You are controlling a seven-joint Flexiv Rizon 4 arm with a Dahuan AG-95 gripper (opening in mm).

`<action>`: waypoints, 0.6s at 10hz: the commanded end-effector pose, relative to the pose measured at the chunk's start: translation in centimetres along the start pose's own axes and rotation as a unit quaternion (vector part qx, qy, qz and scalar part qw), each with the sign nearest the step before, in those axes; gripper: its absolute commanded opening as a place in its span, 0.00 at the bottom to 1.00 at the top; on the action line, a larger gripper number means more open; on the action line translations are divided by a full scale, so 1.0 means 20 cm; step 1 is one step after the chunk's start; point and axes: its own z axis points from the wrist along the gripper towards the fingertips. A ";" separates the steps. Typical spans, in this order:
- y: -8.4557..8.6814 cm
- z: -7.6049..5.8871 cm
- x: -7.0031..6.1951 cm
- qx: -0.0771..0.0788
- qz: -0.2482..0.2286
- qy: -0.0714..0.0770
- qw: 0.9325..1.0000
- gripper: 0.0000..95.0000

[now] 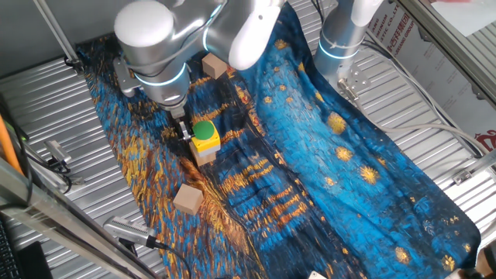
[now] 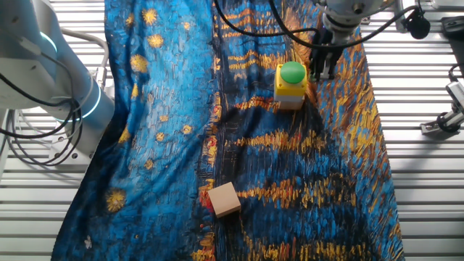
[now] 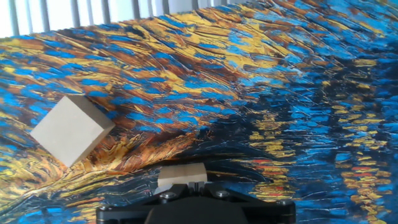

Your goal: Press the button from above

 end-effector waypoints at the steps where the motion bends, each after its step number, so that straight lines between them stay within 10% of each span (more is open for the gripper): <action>1: 0.00 -0.02 0.00 0.000 0.001 -0.001 1.000 0.00; 6: 0.01 -0.10 0.03 0.002 0.002 0.003 1.000 0.00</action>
